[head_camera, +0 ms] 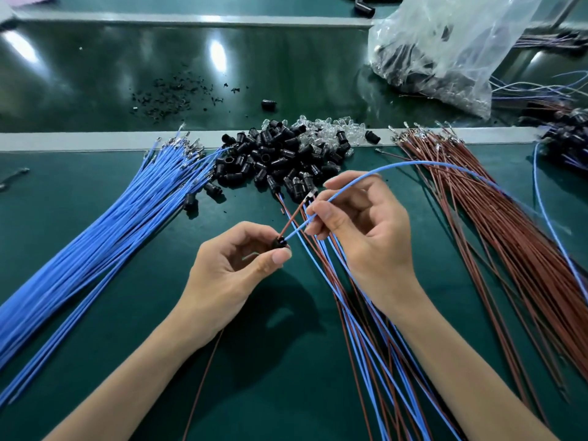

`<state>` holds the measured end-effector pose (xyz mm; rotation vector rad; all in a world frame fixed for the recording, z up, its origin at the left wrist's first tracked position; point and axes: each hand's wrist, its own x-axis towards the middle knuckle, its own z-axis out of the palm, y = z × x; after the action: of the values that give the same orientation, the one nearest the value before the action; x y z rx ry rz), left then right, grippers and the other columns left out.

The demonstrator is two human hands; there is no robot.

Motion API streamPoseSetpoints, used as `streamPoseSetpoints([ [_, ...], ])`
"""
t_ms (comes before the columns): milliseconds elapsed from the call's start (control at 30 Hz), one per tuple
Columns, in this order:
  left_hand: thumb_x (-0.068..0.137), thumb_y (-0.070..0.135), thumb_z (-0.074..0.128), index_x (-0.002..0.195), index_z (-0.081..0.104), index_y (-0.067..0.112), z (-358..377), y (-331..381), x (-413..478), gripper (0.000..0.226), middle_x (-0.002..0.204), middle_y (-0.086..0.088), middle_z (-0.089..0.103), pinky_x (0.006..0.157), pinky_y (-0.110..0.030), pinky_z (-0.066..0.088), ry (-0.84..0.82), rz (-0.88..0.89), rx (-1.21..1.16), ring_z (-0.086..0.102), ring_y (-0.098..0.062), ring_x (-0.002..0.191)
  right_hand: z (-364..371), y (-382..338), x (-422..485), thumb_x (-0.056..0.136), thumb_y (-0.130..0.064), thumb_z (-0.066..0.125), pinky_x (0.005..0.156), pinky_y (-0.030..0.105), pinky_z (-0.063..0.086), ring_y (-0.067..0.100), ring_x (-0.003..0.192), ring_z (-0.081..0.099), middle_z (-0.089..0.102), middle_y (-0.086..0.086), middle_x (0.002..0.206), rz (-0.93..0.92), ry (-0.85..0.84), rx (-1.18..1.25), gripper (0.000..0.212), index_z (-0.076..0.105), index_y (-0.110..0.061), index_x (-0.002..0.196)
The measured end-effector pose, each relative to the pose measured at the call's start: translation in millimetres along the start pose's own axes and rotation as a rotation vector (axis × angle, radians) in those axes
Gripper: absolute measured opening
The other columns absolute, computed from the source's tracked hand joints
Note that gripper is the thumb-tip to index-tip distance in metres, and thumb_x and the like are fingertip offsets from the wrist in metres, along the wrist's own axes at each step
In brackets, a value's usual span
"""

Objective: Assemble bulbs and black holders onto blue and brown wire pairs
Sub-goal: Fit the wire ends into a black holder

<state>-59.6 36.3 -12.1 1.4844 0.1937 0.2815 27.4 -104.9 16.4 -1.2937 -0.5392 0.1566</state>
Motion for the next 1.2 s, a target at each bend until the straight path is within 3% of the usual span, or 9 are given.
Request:
streamPoseSetpoints([
  [167, 0.064, 0.039, 0.074, 0.078, 0.069, 0.022, 1.5, 0.5, -1.1, 0.023, 0.075, 0.005, 0.07, 0.068, -0.014, 0.049, 0.031, -0.005, 0.061, 0.061, -0.005, 0.067, -0.3, 0.2, 0.9, 0.086, 0.001, 0.061, 0.056, 0.018, 0.05, 0.008, 0.054, 0.062, 0.068, -0.005, 0.071, 0.02, -0.019, -0.028, 0.019, 0.056, -0.017, 0.09],
  [300, 0.064, 0.042, 0.073, 0.079, 0.068, 0.023, 4.5, 1.7, -2.4, 0.024, 0.072, 0.011, 0.068, 0.067, -0.012, 0.048, 0.025, 0.003, 0.15, 0.06, -0.002, 0.065, 1.2, 3.1, -0.9, 0.086, 0.002, 0.063, 0.057, 0.019, 0.051, 0.008, 0.055, 0.063, 0.068, -0.007, 0.07, 0.028, -0.019, -0.05, 0.021, 0.057, -0.018, 0.087],
  [500, 0.068, 0.028, 0.072, 0.08, 0.068, 0.015, 7.0, 3.8, -3.5, 0.018, 0.068, 0.008, 0.068, 0.066, -0.014, 0.05, 0.024, -0.011, 0.156, 0.062, -0.004, 0.062, 0.8, 4.9, -1.5, 0.084, -0.003, 0.065, 0.057, 0.016, 0.05, 0.007, 0.053, 0.062, 0.066, -0.007, 0.065, 0.035, -0.074, -0.066, 0.018, 0.06, -0.019, 0.082],
  [633, 0.07, 0.027, 0.074, 0.081, 0.07, 0.015, 6.5, 6.0, -4.4, 0.017, 0.075, -0.005, 0.072, 0.067, -0.017, 0.052, 0.011, -0.024, 0.114, 0.066, -0.01, 0.063, -4.6, 5.5, 1.0, 0.081, -0.006, 0.068, 0.056, 0.016, 0.049, 0.006, 0.052, 0.06, 0.066, -0.007, 0.064, 0.034, -0.04, -0.074, 0.02, 0.062, -0.024, 0.078],
  [800, 0.07, 0.029, 0.073, 0.078, 0.072, 0.02, 7.2, 6.8, -6.1, 0.013, 0.075, -0.002, 0.073, 0.067, -0.016, 0.052, -0.016, -0.026, 0.187, 0.067, -0.009, 0.064, -1.8, 8.4, 0.9, 0.082, -0.011, 0.069, 0.055, 0.014, 0.048, 0.004, 0.051, 0.058, 0.065, -0.011, 0.061, 0.085, -0.088, -0.122, 0.016, 0.061, -0.024, 0.078],
  [933, 0.071, 0.03, 0.072, 0.083, 0.07, 0.012, 7.3, 5.9, -5.5, 0.021, 0.074, 0.0, 0.074, 0.066, -0.015, 0.051, -0.017, -0.023, 0.15, 0.066, -0.009, 0.062, -2.4, 9.2, 0.4, 0.08, -0.005, 0.07, 0.057, 0.017, 0.05, 0.005, 0.053, 0.06, 0.066, -0.009, 0.063, 0.072, -0.009, -0.078, 0.017, 0.062, -0.019, 0.077],
  [1067, 0.069, 0.035, 0.076, 0.079, 0.073, 0.018, 7.6, 5.7, -5.7, 0.02, 0.075, 0.0, 0.074, 0.066, -0.016, 0.052, -0.021, -0.026, 0.182, 0.067, -0.01, 0.064, 0.0, 8.6, 0.1, 0.082, 0.0, 0.069, 0.056, 0.016, 0.05, 0.005, 0.052, 0.06, 0.065, -0.009, 0.061, 0.13, -0.063, -0.064, 0.018, 0.062, -0.016, 0.077],
  [1200, 0.073, 0.028, 0.068, 0.082, 0.071, 0.016, 7.5, 5.6, -4.9, 0.015, 0.074, 0.0, 0.074, 0.065, -0.016, 0.052, -0.011, -0.029, 0.14, 0.067, -0.01, 0.062, -1.5, 7.9, -0.6, 0.082, 0.0, 0.068, 0.057, 0.018, 0.051, 0.008, 0.054, 0.063, 0.067, -0.004, 0.063, 0.109, -0.008, -0.032, 0.018, 0.062, -0.017, 0.077],
])
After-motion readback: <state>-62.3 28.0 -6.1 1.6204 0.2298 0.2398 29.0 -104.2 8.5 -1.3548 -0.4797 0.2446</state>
